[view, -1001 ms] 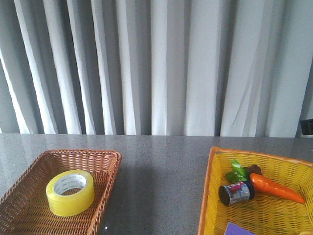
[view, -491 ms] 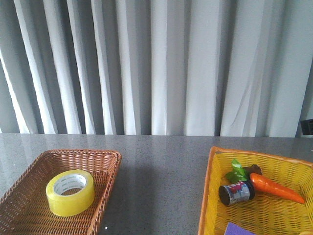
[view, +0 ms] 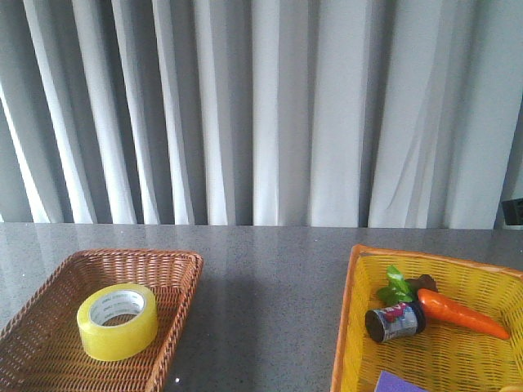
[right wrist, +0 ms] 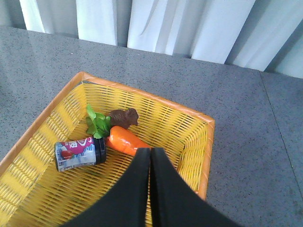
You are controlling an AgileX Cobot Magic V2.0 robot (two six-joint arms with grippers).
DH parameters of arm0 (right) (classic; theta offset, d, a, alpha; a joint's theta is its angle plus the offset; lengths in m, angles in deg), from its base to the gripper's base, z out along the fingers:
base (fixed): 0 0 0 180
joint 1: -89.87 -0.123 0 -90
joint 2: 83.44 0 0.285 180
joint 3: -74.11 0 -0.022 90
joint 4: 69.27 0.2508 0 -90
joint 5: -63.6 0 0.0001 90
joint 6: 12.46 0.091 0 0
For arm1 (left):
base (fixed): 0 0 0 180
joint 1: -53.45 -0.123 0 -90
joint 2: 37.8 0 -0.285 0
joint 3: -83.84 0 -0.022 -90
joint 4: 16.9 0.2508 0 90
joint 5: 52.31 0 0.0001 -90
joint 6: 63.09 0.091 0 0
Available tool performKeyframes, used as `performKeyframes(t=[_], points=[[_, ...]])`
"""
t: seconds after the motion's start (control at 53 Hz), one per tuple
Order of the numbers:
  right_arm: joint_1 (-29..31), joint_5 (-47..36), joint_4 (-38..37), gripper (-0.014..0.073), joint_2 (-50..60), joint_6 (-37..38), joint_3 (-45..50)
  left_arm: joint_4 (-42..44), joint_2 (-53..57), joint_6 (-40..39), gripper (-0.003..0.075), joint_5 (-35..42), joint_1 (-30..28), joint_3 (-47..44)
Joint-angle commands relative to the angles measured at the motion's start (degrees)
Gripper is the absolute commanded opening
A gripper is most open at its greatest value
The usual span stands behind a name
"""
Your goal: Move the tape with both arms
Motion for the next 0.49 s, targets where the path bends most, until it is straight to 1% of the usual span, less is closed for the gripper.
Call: performKeyframes(t=[0.0,0.472], points=[[0.07,-3.43,-1.21,-0.0008,1.17,-0.1,-1.47,-0.12,1.06,-0.06,-0.0006,5.23,-0.03,1.26],[0.07,-3.43,-1.21,-0.0008,1.17,-0.1,-1.47,-0.12,1.0,-0.11,-0.0006,4.9,-0.03,1.32]])
